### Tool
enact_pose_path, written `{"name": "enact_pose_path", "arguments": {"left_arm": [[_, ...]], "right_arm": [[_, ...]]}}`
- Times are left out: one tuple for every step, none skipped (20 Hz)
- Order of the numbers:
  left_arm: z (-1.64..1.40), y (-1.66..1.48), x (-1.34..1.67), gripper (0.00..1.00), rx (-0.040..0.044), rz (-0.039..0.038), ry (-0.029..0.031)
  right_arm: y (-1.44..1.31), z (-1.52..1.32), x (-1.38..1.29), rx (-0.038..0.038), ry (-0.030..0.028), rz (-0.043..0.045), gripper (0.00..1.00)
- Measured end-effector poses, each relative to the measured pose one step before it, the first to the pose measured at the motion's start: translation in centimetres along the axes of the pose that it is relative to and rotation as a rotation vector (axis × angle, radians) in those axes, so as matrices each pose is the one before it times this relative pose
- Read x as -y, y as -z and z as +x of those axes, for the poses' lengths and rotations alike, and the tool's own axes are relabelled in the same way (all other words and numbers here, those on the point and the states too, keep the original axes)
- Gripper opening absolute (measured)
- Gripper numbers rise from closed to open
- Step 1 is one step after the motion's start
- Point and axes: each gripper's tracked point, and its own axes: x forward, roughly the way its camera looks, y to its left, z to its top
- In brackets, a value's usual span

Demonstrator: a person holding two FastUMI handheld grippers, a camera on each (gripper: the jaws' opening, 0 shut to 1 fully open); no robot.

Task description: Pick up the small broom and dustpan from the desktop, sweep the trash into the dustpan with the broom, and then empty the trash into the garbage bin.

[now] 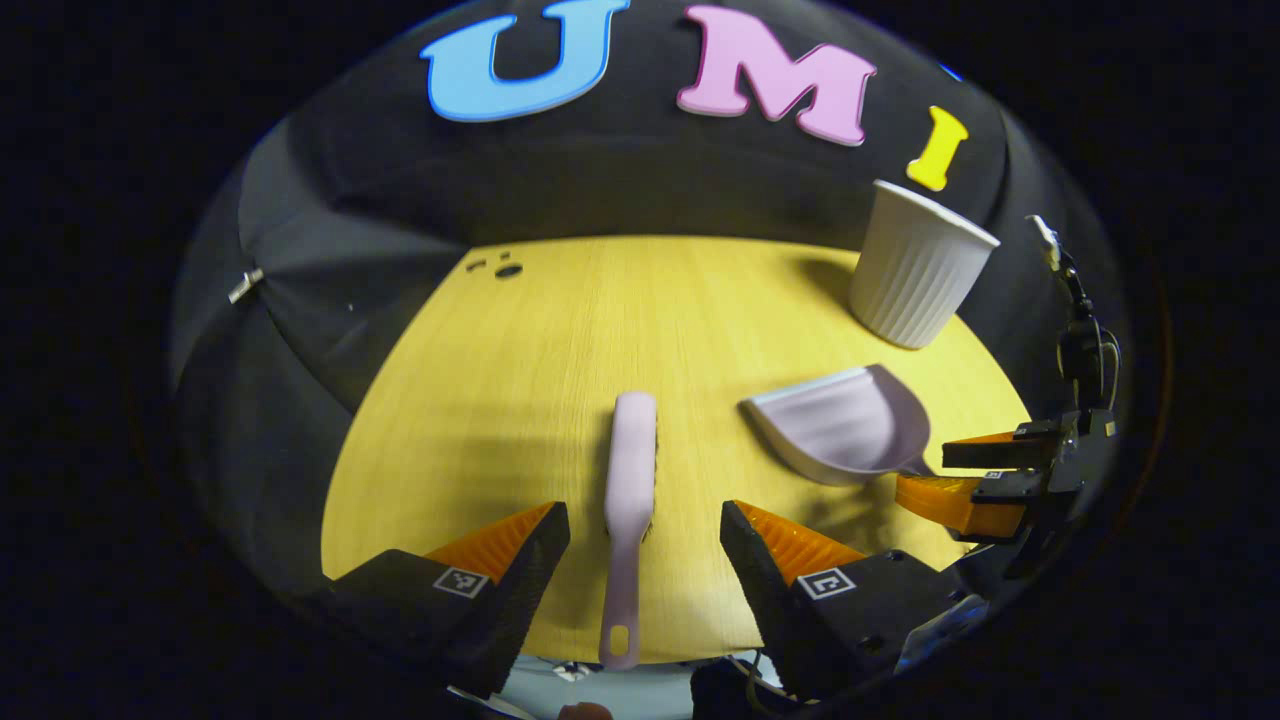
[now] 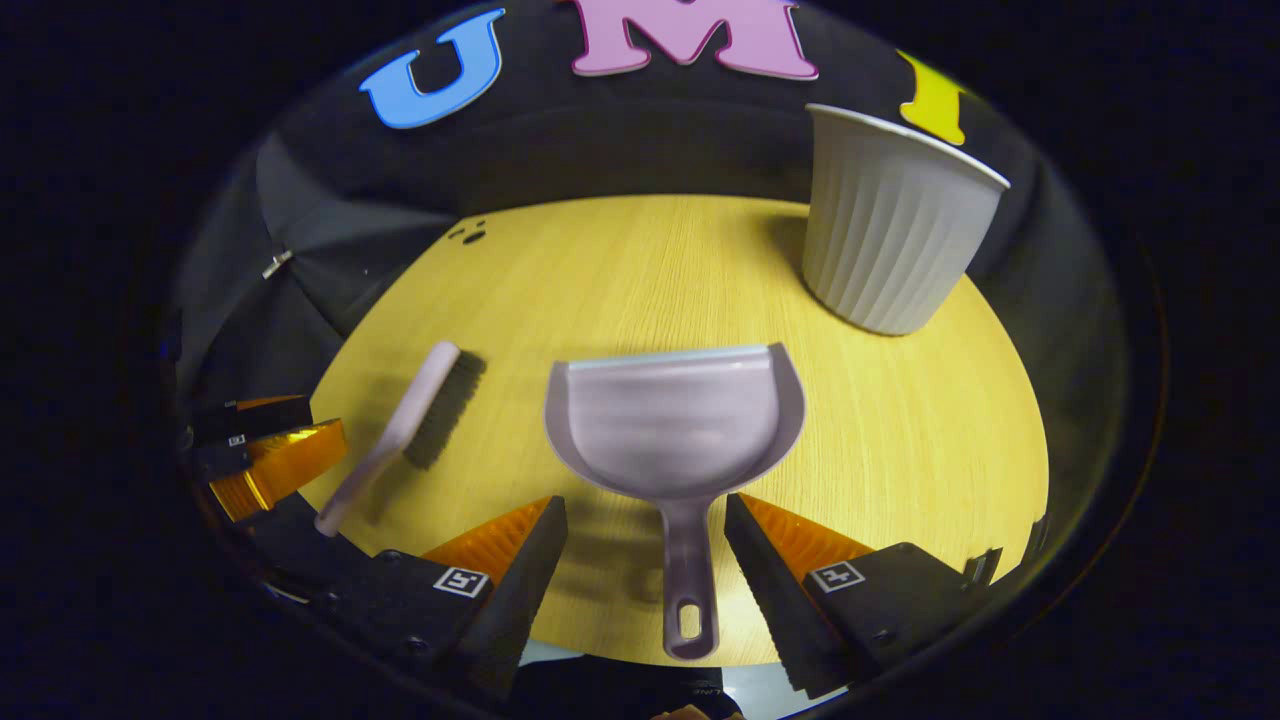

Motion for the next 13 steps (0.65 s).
{"name": "enact_pose_path", "arguments": {"left_arm": [[-1.240, -0.920, 0.470, 0.96, 0.04881, 0.00224, 0.00600], [-1.123, -0.514, 0.671, 0.96, 0.02973, -0.00208, 0.02028], [-1.271, -0.296, 0.720, 0.96, 0.02375, -0.00976, 0.01695], [-1.348, -0.580, 0.486, 0.96, 0.03552, -0.01098, 0.00918], [-1.321, -0.879, 0.369, 0.96, 0.04100, -0.00335, 0.00261], [-1.258, -0.867, 0.190, 0.98, 0.04457, 0.00722, -0.00565], [-1.042, -0.863, -0.075, 0.96, 0.04932, 0.01669, -0.01507], [-1.005, -0.722, -0.078, 0.96, 0.04927, 0.01558, -0.01732], [-0.877, -0.743, 0.081, 0.96, 0.04180, 0.00641, -0.01373], [-1.121, -0.191, 0.406, 0.95, 0.03015, -0.00614, -0.00961], [-0.881, -0.188, 0.153, 0.95, 0.01802, -0.01381, -0.00590], [-0.686, -0.102, -0.098, 0.96, 0.00987, -0.01449, -0.00732], [-0.310, 0.172, -0.025, 0.95, 0.00350, -0.01177, 0.00071]], "right_arm": [[-1.091, -1.136, -0.341, 0.05155, 0.00330, -0.00032, 0.99], [-0.817, -0.957, -0.339, 0.04093, 0.00331, -0.00686, 0.99], [-0.535, -0.957, -0.290, 0.02791, -0.00098, -0.00742, 0.99], [-0.422, -0.858, -0.376, 0.02590, -0.00388, -0.00715, 1.00], [-0.462, -1.029, -0.338, 0.02797, -0.00264, -0.00641, 0.99], [-0.563, -1.073, -0.178, 0.03400, -0.00156, -0.00557, 0.99], [-0.524, -1.045, -0.236, 0.03604, -0.00079, -0.00402, 0.99], [-0.415, -1.073, -0.192, 0.03153, -0.00342, -0.00115, 0.99], [-0.219, -0.866, -0.175, 0.02395, -0.00407, 0.00121, 0.99], [0.336, -0.964, -0.065, 0.00273, -0.00136, 0.00571, 0.99], [0.381, -0.673, 0.110, -0.00468, 0.00589, 0.00713, 0.99], [0.367, -0.753, 0.283, 0.00059, 0.00769, 0.00804, 0.99], [0.459, -0.725, 0.436, 0.00313, 0.01371, 0.00602, 0.99]]}}
